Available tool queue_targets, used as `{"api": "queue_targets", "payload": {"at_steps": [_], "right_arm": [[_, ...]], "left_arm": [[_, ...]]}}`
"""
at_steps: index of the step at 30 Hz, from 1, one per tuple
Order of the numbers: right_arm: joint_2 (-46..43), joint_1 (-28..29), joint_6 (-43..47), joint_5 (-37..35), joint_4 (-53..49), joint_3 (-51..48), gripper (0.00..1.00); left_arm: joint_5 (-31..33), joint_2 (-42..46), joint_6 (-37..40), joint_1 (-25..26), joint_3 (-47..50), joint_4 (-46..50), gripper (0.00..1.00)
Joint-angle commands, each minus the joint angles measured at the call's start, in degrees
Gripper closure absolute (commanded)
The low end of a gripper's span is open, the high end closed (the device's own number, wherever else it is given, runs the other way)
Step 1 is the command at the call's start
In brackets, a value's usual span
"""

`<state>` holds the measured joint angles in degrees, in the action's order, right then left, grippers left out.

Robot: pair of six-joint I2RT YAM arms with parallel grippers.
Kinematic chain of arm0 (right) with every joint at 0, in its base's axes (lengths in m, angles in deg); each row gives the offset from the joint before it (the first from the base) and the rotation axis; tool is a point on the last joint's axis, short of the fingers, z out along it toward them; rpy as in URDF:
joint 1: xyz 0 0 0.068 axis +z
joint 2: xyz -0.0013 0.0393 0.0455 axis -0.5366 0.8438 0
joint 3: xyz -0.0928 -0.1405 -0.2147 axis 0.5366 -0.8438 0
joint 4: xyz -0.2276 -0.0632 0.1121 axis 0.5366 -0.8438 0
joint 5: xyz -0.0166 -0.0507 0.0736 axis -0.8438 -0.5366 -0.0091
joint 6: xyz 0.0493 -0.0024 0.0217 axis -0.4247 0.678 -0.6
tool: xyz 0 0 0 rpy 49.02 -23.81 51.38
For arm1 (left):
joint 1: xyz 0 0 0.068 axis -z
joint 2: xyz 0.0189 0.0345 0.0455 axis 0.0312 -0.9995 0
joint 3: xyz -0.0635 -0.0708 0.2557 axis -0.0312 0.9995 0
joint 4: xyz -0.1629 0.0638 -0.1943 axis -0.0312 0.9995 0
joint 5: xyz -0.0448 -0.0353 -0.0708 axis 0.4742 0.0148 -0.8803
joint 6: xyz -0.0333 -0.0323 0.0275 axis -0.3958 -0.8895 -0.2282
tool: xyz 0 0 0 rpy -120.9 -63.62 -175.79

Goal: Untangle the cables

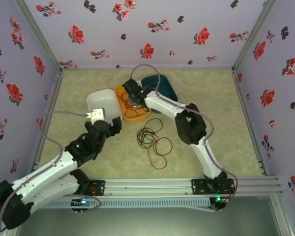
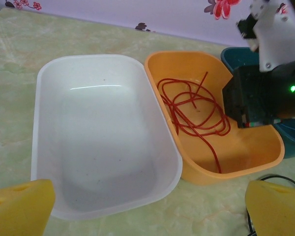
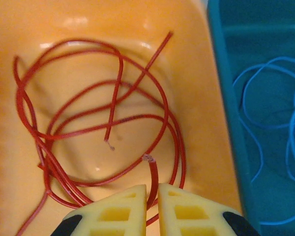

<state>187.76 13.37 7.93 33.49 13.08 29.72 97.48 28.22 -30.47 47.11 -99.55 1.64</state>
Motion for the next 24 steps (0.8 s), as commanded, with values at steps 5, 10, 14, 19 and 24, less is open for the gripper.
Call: {"api": "queue_targets", "payload": {"at_steps": [5,10,14,19,24], "right_arm": [[3.1,0.2,-1.7,0.1,-6.0,6.0,0.78],[2.5,0.3,-1.2,0.0,-7.0,7.2,0.67],[0.6,0.3,-0.6,-1.1,-7.4,7.3,0.58],[-2.6,0.3,-0.1,-2.7,-7.2,6.3,0.52],[-7.1,0.3,-0.7,-3.2,-5.7,2.7,0.47]], "left_arm": [[-0.2,-0.8,-1.0,-0.5,-1.3,-0.6,0.00],[-0.4,-1.2,-0.8,-0.4,-1.4,-0.6,0.00],[-0.4,-1.1,-0.9,-0.4,-1.4,-0.6,0.00],[-0.4,-1.1,-0.8,-0.4,-1.4,-0.7,0.00],[-0.5,-0.9,-0.7,-0.5,-1.5,-0.6,0.00]]}}
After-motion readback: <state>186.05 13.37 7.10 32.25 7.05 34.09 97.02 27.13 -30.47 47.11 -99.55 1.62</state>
